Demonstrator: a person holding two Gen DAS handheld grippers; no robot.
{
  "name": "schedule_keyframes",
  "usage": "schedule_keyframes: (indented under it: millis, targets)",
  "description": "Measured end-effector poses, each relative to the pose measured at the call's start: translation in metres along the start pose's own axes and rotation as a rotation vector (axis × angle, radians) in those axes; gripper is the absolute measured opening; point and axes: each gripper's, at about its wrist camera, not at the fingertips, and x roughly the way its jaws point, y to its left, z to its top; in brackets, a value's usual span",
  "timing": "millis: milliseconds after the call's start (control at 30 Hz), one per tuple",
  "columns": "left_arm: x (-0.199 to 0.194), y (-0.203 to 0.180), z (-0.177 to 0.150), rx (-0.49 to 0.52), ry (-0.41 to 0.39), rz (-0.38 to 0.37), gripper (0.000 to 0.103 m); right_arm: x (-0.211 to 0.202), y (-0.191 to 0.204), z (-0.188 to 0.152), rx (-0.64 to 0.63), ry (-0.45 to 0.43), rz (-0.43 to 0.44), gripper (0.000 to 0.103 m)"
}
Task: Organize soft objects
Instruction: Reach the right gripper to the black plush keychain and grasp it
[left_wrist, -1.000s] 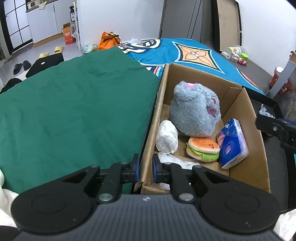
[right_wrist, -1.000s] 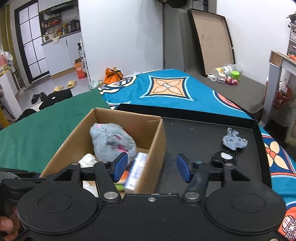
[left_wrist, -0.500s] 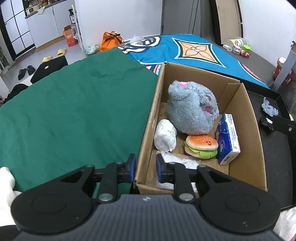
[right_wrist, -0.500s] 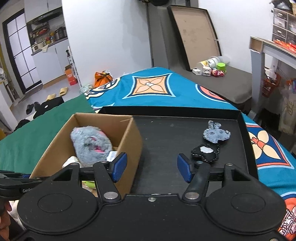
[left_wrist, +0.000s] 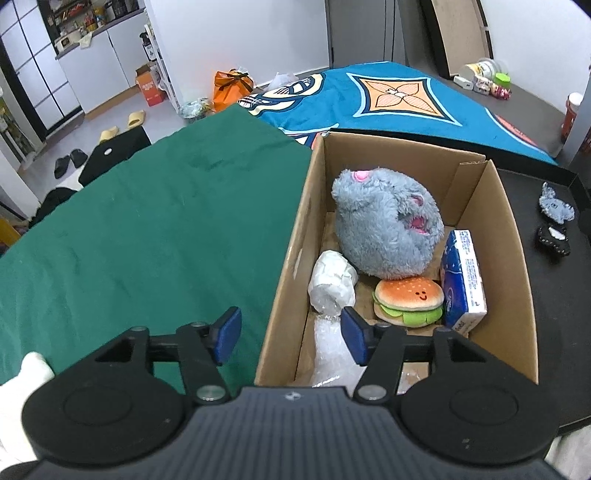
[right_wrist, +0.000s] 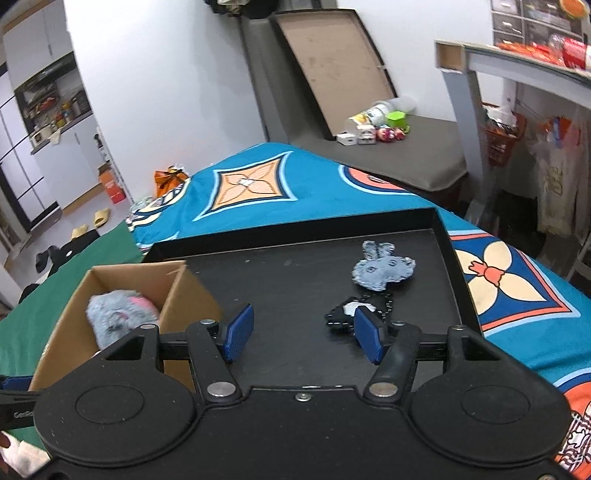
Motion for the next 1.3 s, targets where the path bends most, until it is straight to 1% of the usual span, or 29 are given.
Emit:
schedule_keyframes:
  millis: [200, 600, 800, 1000, 1067, 1100, 1133, 1167, 1233, 1300]
  targets:
    - [0.005, -0.012, 0.006, 0.037, 0.008, 0.039, 0.069, 0.020, -0.018, -0.003, 0.020, 0.006, -0.018, 0.060]
    - [0.026, -0.024, 0.015, 0.096, 0.045, 0.104, 0.070, 0.065, -0.058, -0.006, 0.119, 0.043, -0.059, 0.060]
    - [0.034, -0.029, 0.019, 0.114, 0.058, 0.127, 0.070, 0.078, -0.064, -0.009, 0.142, 0.049, -0.054, 0.062]
    - [0.036, -0.035, 0.018, 0.141, 0.068, 0.138, 0.070, 0.086, -0.062, -0.015, 0.117, 0.056, -0.044, 0.064]
    - [0.036, -0.036, 0.018, 0.147, 0.068, 0.141, 0.070, 0.087, -0.057, -0.016, 0.069, 0.063, -0.069, 0.055]
    - [0.036, -0.036, 0.018, 0.146, 0.070, 0.142, 0.070, 0.086, -0.055, -0.017, 0.051, 0.066, -0.080, 0.040]
    - [0.035, -0.037, 0.018, 0.145, 0.071, 0.143, 0.070, 0.085, -0.055, -0.017, 0.048, 0.072, -0.073, 0.030]
    - [0.035, -0.037, 0.018, 0.145, 0.071, 0.143, 0.070, 0.084, -0.055, -0.017, 0.055, 0.079, -0.061, 0.029]
    - [0.033, -0.038, 0.017, 0.144, 0.069, 0.144, 0.070, 0.081, -0.054, -0.018, 0.052, 0.089, -0.057, 0.023]
    - [0.031, -0.038, 0.017, 0.144, 0.066, 0.142, 0.070, 0.077, -0.056, -0.021, 0.064, 0.093, -0.047, 0.021]
